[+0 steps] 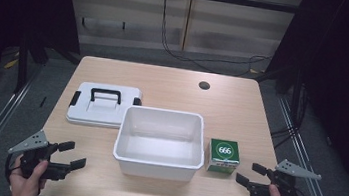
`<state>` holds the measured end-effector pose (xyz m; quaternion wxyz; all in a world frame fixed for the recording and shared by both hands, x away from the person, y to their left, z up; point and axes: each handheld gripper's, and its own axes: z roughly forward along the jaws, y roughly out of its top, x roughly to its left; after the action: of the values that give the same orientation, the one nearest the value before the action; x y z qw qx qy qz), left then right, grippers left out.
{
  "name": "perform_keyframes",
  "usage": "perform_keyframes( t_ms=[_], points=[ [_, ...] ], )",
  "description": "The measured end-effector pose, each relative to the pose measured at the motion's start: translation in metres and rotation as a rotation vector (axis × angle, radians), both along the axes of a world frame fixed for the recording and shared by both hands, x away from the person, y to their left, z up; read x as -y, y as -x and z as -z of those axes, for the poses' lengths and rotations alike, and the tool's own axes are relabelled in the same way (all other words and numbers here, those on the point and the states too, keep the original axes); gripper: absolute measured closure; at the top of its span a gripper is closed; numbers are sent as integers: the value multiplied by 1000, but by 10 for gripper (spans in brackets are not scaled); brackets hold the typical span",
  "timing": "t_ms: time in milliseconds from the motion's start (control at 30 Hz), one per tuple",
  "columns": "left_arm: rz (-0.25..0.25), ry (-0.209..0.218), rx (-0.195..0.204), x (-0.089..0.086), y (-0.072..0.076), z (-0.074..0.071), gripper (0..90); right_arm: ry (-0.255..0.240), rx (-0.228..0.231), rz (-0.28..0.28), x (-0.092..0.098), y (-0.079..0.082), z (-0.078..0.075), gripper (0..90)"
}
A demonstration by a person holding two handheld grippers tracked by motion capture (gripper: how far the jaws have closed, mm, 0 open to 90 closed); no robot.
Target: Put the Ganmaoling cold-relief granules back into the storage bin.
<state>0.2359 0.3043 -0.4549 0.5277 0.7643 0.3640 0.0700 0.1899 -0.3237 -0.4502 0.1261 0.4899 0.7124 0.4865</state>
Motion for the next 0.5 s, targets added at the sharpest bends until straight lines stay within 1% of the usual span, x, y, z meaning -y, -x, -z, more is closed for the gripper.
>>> perform_keyframes(
  t_ms=[100, 167, 267, 333, 367, 400, 467, 500],
  points=[
    [0, 3, -7, -1, 0, 0, 169, 2, 5, -7, 0, 0, 0, 134],
    [1, 3, -13, -1, -1, 1, 170, 16, 14, -7, 0, -1, 0, 133],
    [0, 7, -15, -2, -1, 1, 170, 33, 42, -7, 0, 0, 0, 132],
    [-2, 12, -15, -2, 0, 1, 173, 34, 70, -9, 0, 0, 1, 131],
    [2, 14, -16, -3, 0, 0, 176, 37, 73, -12, 0, 0, 2, 130],
    [3, 15, -16, -3, 0, 0, 177, 31, 67, -20, -1, 0, 3, 129],
    [5, 17, -16, -3, 0, 0, 177, 16, 68, -62, -1, -1, 5, 130],
    [5, 17, -16, -3, 0, 0, 177, 26, 62, -65, -2, -2, 4, 129]
  ],
)
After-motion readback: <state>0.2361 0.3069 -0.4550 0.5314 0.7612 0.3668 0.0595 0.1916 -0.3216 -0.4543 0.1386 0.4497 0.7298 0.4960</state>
